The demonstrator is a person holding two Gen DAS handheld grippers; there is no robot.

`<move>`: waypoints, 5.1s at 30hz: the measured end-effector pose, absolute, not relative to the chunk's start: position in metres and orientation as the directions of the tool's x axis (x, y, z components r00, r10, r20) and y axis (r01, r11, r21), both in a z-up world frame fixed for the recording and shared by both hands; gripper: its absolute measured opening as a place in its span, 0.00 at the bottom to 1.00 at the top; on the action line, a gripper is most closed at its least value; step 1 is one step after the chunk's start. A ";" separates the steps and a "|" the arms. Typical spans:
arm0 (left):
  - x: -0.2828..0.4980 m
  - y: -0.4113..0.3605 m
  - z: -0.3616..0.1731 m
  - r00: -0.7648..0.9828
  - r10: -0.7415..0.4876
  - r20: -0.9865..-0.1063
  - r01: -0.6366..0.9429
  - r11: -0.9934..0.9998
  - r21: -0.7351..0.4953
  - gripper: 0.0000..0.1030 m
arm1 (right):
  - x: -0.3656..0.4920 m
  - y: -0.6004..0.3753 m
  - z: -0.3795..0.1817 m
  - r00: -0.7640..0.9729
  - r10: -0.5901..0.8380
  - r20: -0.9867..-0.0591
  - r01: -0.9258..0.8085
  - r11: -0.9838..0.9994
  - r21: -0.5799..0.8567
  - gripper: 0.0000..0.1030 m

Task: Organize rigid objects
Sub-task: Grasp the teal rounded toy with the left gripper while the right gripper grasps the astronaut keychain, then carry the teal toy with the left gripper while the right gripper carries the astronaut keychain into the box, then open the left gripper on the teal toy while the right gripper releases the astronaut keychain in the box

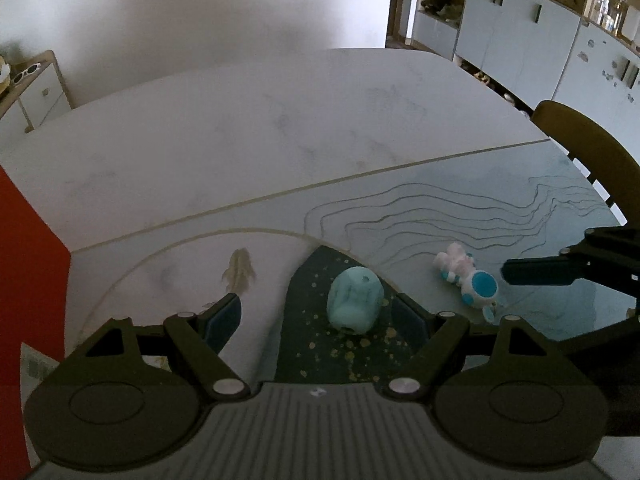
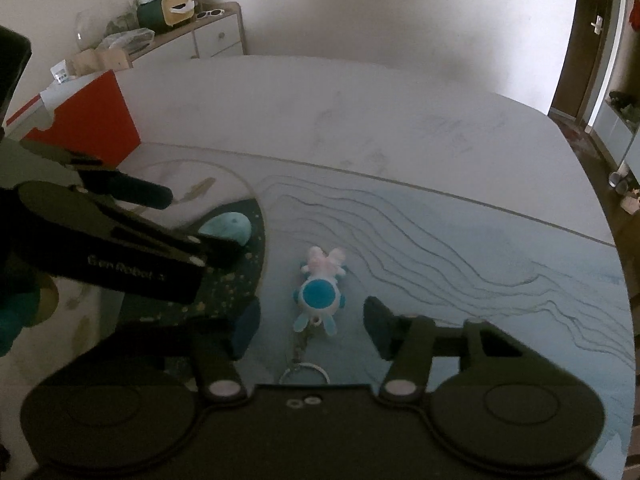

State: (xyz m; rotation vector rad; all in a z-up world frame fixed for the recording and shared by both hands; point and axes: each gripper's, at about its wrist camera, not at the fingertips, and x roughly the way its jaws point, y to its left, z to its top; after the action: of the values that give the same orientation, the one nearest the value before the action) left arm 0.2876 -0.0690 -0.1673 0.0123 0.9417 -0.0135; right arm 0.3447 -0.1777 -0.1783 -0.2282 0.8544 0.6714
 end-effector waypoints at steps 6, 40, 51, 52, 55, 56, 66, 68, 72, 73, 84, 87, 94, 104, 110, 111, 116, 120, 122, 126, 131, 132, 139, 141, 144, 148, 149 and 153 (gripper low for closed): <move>0.290 -0.072 -0.170 0.591 -0.023 -0.807 0.041 0.999 0.002 0.70 | 0.352 -0.176 -0.181 0.464 0.451 -0.762 -0.620 0.780 0.084 0.43; 0.261 -0.079 -0.135 0.590 -0.048 -0.806 0.038 0.999 -0.032 0.30 | 0.318 -0.191 -0.137 0.493 0.481 -0.725 -0.570 0.808 0.149 0.26; 0.224 -0.060 -0.097 0.614 -0.032 -0.789 -0.007 0.999 -0.046 0.30 | 0.285 -0.188 -0.092 0.512 0.526 -0.679 -0.585 0.792 0.172 0.26; 0.220 -0.055 -0.093 0.621 -0.030 -0.783 -0.010 0.999 -0.046 0.30 | 0.282 -0.185 -0.087 0.514 0.532 -0.673 -0.590 0.789 0.173 0.26; 0.211 -0.044 -0.081 0.636 -0.013 -0.771 -0.025 0.999 -0.038 0.30 | 0.276 -0.176 -0.076 0.524 0.543 -0.656 -0.599 0.783 0.169 0.26; 0.209 -0.040 -0.077 0.640 -0.006 -0.768 -0.030 0.999 -0.033 0.30 | 0.273 -0.172 -0.072 0.526 0.548 -0.651 -0.603 0.780 0.169 0.26; 0.184 0.009 -0.040 0.673 0.008 -0.739 -0.044 0.999 -0.029 0.30 | 0.255 -0.115 -0.040 0.537 0.586 -0.607 -0.640 0.752 0.159 0.26; 0.180 0.022 -0.033 0.683 0.011 -0.730 -0.045 0.999 -0.026 0.30 | 0.252 -0.104 -0.035 0.541 0.593 -0.596 -0.642 0.749 0.163 0.26; 0.174 0.047 -0.024 0.696 0.018 -0.718 -0.053 0.998 -0.027 0.30 | 0.246 -0.077 -0.025 0.545 0.607 -0.578 -0.655 0.739 0.158 0.26; 0.173 0.052 -0.022 0.698 0.020 -0.716 -0.054 0.998 -0.025 0.30 | 0.242 -0.071 -0.022 0.547 0.609 -0.575 -0.658 0.737 0.155 0.26; 0.157 0.135 -0.014 0.708 0.060 -0.704 -0.097 0.995 -0.013 0.30 | 0.229 0.006 -0.016 0.529 0.628 -0.570 -0.689 0.711 0.143 0.26; 0.153 0.156 -0.015 0.705 0.073 -0.705 -0.115 0.993 -0.012 0.30 | 0.228 0.027 -0.019 0.519 0.629 -0.579 -0.694 0.705 0.144 0.26; 0.145 0.201 -0.022 0.688 0.109 -0.718 -0.158 0.987 -0.002 0.30 | 0.229 0.063 -0.026 0.508 0.622 -0.596 -0.713 0.692 0.115 0.26; 0.148 0.256 -0.059 0.602 0.167 -0.781 -0.225 0.974 0.035 0.30 | 0.240 0.112 -0.055 0.492 0.564 -0.663 -0.726 0.687 0.045 0.26; 0.157 0.272 -0.083 0.561 0.169 -0.811 -0.236 0.971 0.039 0.30 | 0.242 0.134 -0.087 0.464 0.531 -0.710 -0.736 0.677 0.026 0.26; 0.159 0.272 -0.086 0.556 0.172 -0.813 -0.233 0.971 0.046 0.30 | 0.242 0.137 -0.092 0.460 0.522 -0.719 -0.737 0.675 0.018 0.26; 0.171 0.272 -0.098 0.548 0.154 -0.822 -0.205 0.978 0.046 0.30 | 0.242 0.149 -0.111 0.436 0.487 -0.756 -0.754 0.656 -0.012 0.26; 0.183 0.272 -0.108 0.530 0.144 -0.836 -0.190 0.981 0.048 0.30 | 0.243 0.155 -0.120 0.422 0.465 -0.778 -0.760 0.650 -0.024 0.26; 0.189 0.272 -0.112 0.520 0.137 -0.843 -0.185 0.982 0.046 0.30 | 0.243 0.156 -0.124 0.413 0.456 -0.788 -0.763 0.646 -0.025 0.26; 0.197 0.273 -0.119 0.492 0.125 -0.862 -0.186 0.982 0.037 0.30 | 0.245 0.157 -0.125 0.398 0.457 -0.796 -0.765 0.644 -0.013 0.26; 0.201 0.271 -0.119 0.469 0.131 -0.873 -0.165 0.984 0.059 0.30 | 0.244 0.161 -0.129 0.384 0.438 -0.813 -0.769 0.638 -0.020 0.27; 0.202 0.270 -0.120 0.459 0.136 -0.878 -0.166 0.984 0.066 0.30 | 0.245 0.161 -0.129 0.380 0.440 -0.814 -0.769 0.639 -0.014 0.28; 0.197 0.270 -0.116 0.464 0.131 -0.876 -0.177 0.983 0.053 0.30 | 0.246 0.153 -0.119 0.358 0.478 -0.802 -0.759 0.650 0.049 0.36; 0.194 0.268 -0.113 0.474 0.134 -0.870 -0.177 0.983 0.055 0.30 | 0.245 0.150 -0.114 0.360 0.488 -0.795 -0.758 0.649 0.056 0.39; 0.186 0.266 -0.106 0.499 0.136 -0.856 -0.181 0.982 0.051 0.48 | 0.243 0.144 -0.107 0.366 0.503 -0.783 -0.753 0.655 0.068 0.42; 0.174 0.261 -0.094 0.540 0.141 -0.830 -0.184 0.982 0.048 0.64 | 0.240 0.136 -0.098 0.377 0.523 -0.765 -0.743 0.664 0.088 0.47; 0.171 0.259 -0.092 0.545 0.145 -0.826 -0.184 0.982 0.051 0.64 | 0.239 0.134 -0.095 0.381 0.529 -0.759 -0.741 0.665 0.091 0.48; 0.158 0.254 -0.080 0.576 0.150 -0.804 -0.192 0.980 0.045 0.64 | 0.234 0.122 -0.082 0.394 0.556 -0.732 -0.735 0.669 0.112 0.54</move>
State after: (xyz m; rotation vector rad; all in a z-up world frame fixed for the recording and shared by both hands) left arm 0.1575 0.2544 -0.0800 -0.0483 0.9362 0.2002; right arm 0.2340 0.1224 -0.0821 -0.2455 0.8250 0.8292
